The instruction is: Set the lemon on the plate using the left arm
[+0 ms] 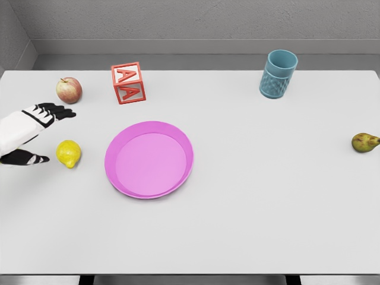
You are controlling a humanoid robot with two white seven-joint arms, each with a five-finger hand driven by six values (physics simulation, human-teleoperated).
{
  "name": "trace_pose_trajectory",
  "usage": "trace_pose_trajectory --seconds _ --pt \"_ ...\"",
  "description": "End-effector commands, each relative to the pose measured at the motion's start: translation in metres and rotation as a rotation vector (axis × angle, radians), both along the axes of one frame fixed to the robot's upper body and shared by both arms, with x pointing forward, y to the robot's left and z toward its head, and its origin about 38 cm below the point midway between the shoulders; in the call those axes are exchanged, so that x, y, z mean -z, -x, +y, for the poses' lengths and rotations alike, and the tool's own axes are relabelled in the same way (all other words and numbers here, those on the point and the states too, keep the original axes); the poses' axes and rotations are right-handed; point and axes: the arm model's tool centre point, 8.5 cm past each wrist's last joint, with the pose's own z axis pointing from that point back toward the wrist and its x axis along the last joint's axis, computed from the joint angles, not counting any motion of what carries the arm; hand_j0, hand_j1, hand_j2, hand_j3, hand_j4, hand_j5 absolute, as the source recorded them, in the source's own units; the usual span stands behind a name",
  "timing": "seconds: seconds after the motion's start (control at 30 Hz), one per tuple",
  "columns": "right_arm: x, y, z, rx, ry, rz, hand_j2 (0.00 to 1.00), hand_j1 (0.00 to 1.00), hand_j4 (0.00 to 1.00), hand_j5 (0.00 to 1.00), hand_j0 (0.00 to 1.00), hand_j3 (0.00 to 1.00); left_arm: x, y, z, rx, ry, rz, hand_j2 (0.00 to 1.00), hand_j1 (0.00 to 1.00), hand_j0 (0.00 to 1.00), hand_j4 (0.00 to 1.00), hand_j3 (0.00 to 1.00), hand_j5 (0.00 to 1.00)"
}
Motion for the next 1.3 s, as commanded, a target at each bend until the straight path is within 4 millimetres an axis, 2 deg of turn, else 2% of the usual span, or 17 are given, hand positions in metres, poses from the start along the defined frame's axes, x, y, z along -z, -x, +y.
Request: trace_pose_trajectory --seconds 0.0,0.07,0.2,0.33,0.43,0.7,0.8,0.93,1.03,1.17,1.27 --pt "0.000 0.000 0.000 0.001 0.000 0.000 1.00 1.00 1.00 1.00 1.00 1.00 0.031 0.002 -0.018 0.060 -0.044 0.109 1.00 1.00 1.00 1.00 1.00 1.00" --pt "0.000 0.000 0.000 0.001 0.000 0.000 1.00 1.00 1.00 1.00 1.00 1.00 0.038 -0.005 -0.024 0.081 -0.081 0.145 1.00 1.00 1.00 1.00 1.00 1.00" --pt "0.000 0.000 0.000 -0.001 0.000 0.000 1.00 1.00 1.00 1.00 1.00 1.00 0.043 -0.009 -0.013 0.067 -0.178 0.208 1.00 1.00 1.00 1.00 1.00 1.00" --pt "0.000 0.000 0.000 0.001 0.000 0.000 1.00 1.00 1.00 1.00 1.00 1.00 0.035 -0.009 -0.004 0.055 -0.203 0.202 1.00 1.00 1.00 1.00 1.00 1.00" --pt "0.000 0.000 0.000 0.001 0.000 0.000 1.00 1.00 1.00 1.00 1.00 1.00 0.021 -0.012 0.006 0.043 -0.231 0.182 1.00 1.00 1.00 1.00 1.00 1.00" --pt "0.000 0.000 0.000 0.001 0.000 0.000 1.00 1.00 1.00 1.00 1.00 1.00 0.022 -0.016 0.001 0.049 -0.233 0.176 1.00 1.00 1.00 1.00 1.00 1.00" --pt "0.000 0.000 0.000 0.001 0.000 0.000 1.00 1.00 1.00 1.00 1.00 1.00 0.018 -0.022 0.003 0.034 -0.299 0.153 1.00 1.00 1.00 1.00 1.00 1.00" --pt "0.000 0.000 0.000 -0.001 0.000 0.000 1.00 1.00 1.00 1.00 1.00 1.00 0.022 -0.026 0.002 0.022 -0.310 0.151 1.00 1.00 1.00 1.00 1.00 1.00" --pt "0.000 0.000 0.000 0.001 0.000 0.000 1.00 1.00 1.00 1.00 1.00 1.00 0.029 -0.030 -0.008 0.022 -0.323 0.138 1.00 1.00 1.00 1.00 1.00 1.00" --pt "0.000 0.000 0.000 -0.001 0.000 0.000 1.00 1.00 1.00 1.00 1.00 1.00 0.030 -0.031 -0.009 0.018 -0.343 0.136 1.00 1.00 1.00 1.00 1.00 1.00" --pt "0.000 0.000 0.000 -0.001 0.000 0.000 1.00 1.00 1.00 1.00 1.00 1.00 0.037 -0.032 -0.016 0.021 -0.347 0.135 1.00 1.00 1.00 1.00 1.00 1.00"
